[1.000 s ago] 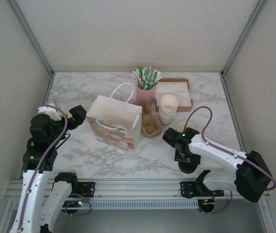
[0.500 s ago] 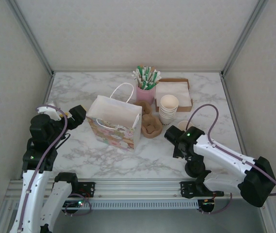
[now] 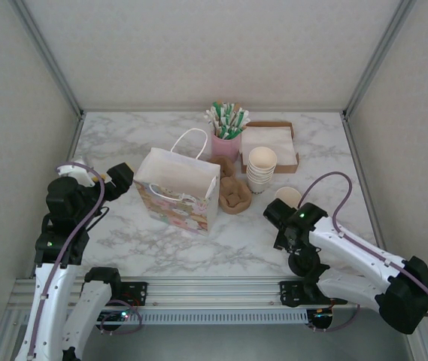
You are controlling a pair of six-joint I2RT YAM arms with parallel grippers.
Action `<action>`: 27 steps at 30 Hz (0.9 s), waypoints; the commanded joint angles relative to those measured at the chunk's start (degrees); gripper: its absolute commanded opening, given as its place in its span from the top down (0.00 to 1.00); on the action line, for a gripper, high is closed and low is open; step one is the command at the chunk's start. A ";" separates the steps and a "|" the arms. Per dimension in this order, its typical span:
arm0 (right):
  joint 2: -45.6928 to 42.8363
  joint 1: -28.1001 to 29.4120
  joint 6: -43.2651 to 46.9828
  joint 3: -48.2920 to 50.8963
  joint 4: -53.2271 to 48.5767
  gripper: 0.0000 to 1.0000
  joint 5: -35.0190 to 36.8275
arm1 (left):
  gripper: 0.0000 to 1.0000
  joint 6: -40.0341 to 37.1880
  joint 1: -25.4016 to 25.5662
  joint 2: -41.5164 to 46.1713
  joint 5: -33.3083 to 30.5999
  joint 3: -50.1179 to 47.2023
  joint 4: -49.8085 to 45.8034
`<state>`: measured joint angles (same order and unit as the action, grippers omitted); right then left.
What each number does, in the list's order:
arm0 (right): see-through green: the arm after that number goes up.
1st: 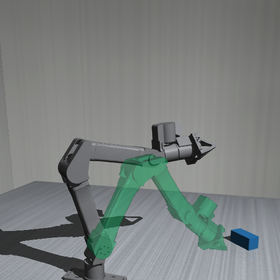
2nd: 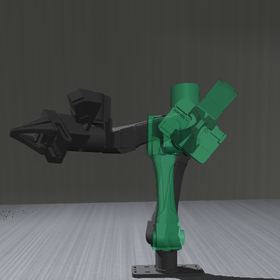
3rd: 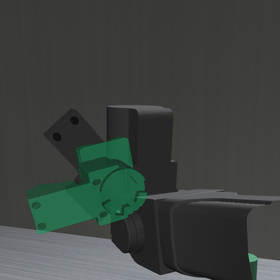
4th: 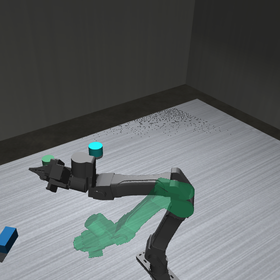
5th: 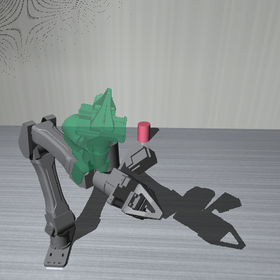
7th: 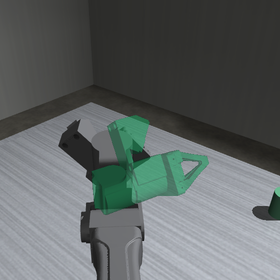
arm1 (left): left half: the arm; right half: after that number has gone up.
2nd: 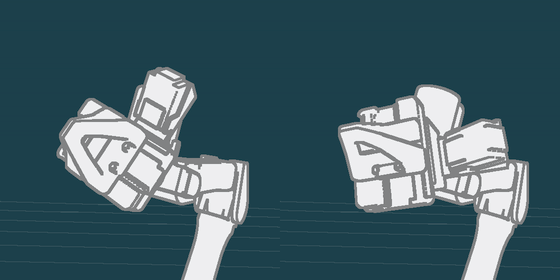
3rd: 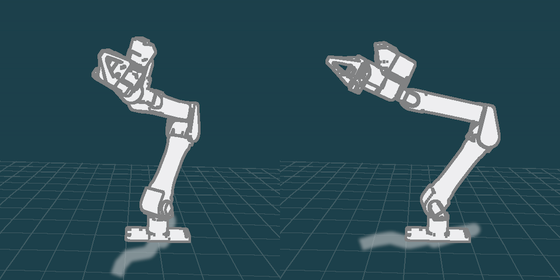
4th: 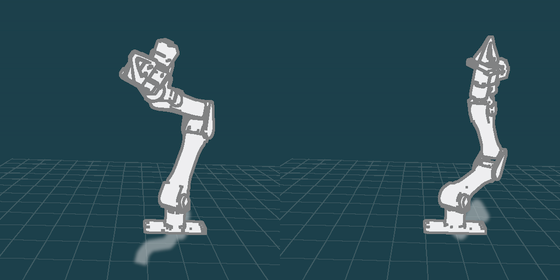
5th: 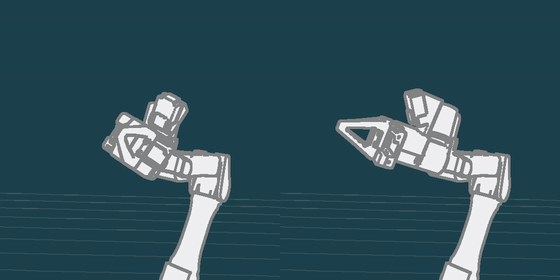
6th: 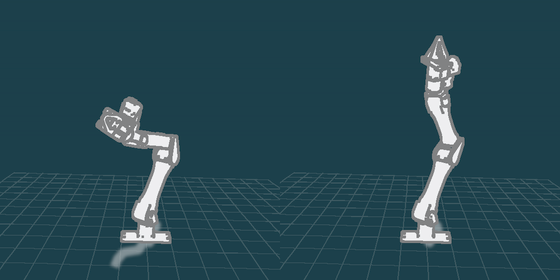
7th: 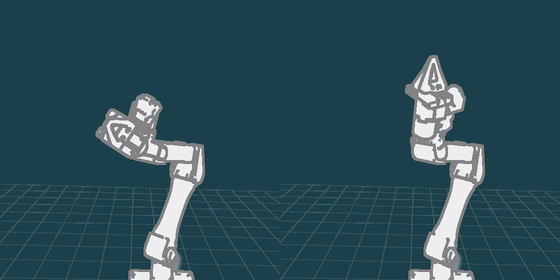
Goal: Pack the takeout coffee
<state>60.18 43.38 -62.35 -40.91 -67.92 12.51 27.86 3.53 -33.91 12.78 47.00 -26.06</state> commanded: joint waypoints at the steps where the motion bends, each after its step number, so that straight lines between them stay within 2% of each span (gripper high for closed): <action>1: 0.57 -0.31 -0.41 1.33 1.40 0.38 -1.22 | 0.00 0.51 -0.60 0.51 -0.64 -0.42 -0.57; 3: 0.62 -0.31 -0.35 1.99 2.91 0.44 -1.88 | 0.00 0.51 -0.56 0.42 -0.65 -0.42 -0.57; 6: 0.59 -0.33 -0.50 2.55 4.92 0.47 -3.05 | 0.00 0.45 -0.62 0.42 -0.68 -0.42 -0.64; 12: 0.22 -0.31 -0.85 3.02 7.41 0.48 -4.08 | 0.00 0.44 -0.54 0.34 -0.72 -0.38 -0.69; 19: -0.66 -0.31 -1.30 4.20 16.30 0.50 -8.19 | 0.00 0.43 -0.63 0.31 -0.84 -0.33 -0.74; 27: -1.61 -0.31 -0.35 2.99 17.35 0.49 -6.45 | 0.00 0.27 -0.61 0.25 -0.92 -0.33 -0.78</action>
<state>59.33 43.38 -62.41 -38.02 -51.03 5.74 27.86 3.53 -33.91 12.75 47.00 -26.09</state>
